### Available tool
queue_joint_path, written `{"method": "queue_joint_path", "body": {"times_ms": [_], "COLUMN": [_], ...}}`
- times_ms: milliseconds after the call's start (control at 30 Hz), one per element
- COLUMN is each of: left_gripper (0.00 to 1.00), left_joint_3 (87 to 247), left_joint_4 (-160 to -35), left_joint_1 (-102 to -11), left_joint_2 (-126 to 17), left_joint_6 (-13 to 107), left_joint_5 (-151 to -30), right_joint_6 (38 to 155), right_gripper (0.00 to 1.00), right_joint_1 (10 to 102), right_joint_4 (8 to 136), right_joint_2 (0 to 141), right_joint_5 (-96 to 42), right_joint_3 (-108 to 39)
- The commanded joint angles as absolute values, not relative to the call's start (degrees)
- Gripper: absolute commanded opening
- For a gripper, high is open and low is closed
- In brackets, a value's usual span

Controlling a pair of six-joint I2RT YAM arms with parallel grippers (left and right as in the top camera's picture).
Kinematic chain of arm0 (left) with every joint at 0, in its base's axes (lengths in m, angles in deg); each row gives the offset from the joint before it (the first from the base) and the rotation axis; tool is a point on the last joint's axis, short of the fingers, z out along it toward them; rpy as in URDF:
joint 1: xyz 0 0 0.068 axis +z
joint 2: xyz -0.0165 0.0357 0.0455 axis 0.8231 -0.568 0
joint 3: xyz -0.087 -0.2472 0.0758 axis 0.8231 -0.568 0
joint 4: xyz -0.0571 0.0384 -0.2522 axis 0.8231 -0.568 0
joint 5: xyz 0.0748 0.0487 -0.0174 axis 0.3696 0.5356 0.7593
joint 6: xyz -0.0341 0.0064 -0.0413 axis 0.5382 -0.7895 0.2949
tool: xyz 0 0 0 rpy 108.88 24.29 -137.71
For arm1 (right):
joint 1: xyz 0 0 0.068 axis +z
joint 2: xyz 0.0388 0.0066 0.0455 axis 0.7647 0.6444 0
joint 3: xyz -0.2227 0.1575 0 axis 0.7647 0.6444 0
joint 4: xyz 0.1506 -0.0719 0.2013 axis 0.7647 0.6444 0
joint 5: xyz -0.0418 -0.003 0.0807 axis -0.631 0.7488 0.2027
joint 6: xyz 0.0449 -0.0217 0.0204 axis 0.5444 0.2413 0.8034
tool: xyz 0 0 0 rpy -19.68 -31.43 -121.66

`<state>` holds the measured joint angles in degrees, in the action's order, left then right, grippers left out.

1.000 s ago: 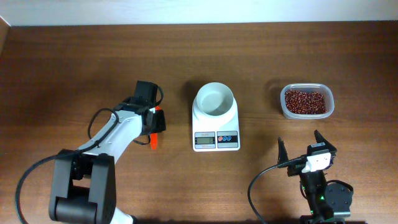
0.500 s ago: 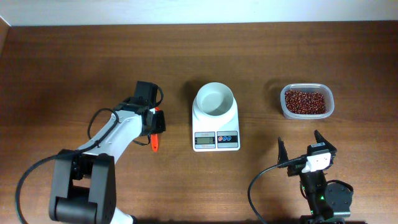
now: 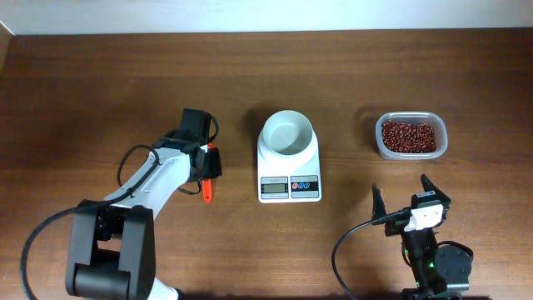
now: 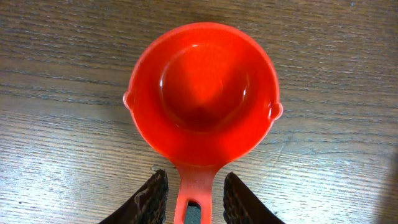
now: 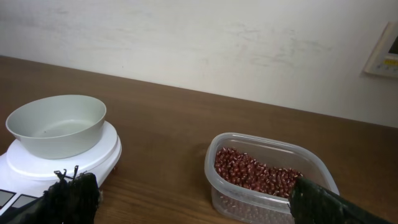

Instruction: Scoop item into bowl and weigh 50g on scale

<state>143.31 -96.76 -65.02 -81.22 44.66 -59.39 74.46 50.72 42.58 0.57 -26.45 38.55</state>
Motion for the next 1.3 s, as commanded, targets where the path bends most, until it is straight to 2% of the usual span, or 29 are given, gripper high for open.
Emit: {"method": "queue_joint_path", "body": {"times_ms": [0, 767, 967, 1000, 1100, 1133, 1200, 1267], "left_gripper": [0.33, 0.34, 0.29, 0.23, 0.21, 0.27, 0.52, 0.66], "left_joint_3": [144.42, 144.42, 147.51, 148.88, 150.43, 150.41, 149.28, 146.94], "left_joint_4": [-96.81, -96.63, -100.63, -102.31, -103.63, -104.26, -105.72, -105.42], "left_joint_1": [-65.11, -65.09, -65.09, -65.09, -65.09, -65.09, -65.15, -65.15], "left_joint_2": [-79.93, -79.93, -79.90, -79.90, -79.90, -79.93, -79.93, -79.93], "left_joint_6": [44.18, 44.16, 44.16, 44.16, 44.16, 44.18, 44.18, 44.22], "left_joint_5": [-58.54, -58.54, -58.78, -58.80, -59.21, -59.21, -59.19, -59.19], "right_joint_6": [74.37, 74.37, 74.37, 74.37, 74.37, 74.37, 74.37, 74.37], "right_gripper": [0.99, 0.99, 0.99, 0.99, 0.99, 0.99, 0.99, 0.99], "right_joint_1": [50.96, 50.96, 50.96, 50.96, 50.96, 50.96, 50.96, 50.96], "right_joint_4": [42.86, 42.86, 42.86, 42.86, 42.86, 42.86, 42.86, 42.86], "right_joint_2": [0.20, 0.20, 0.20, 0.20, 0.20, 0.20, 0.20, 0.20], "right_joint_5": [-26.73, -26.73, -26.73, -26.73, -26.73, -26.73, -26.73, -26.73], "right_joint_3": [38.86, 38.86, 38.86, 38.86, 38.86, 38.86, 38.86, 38.86]}}
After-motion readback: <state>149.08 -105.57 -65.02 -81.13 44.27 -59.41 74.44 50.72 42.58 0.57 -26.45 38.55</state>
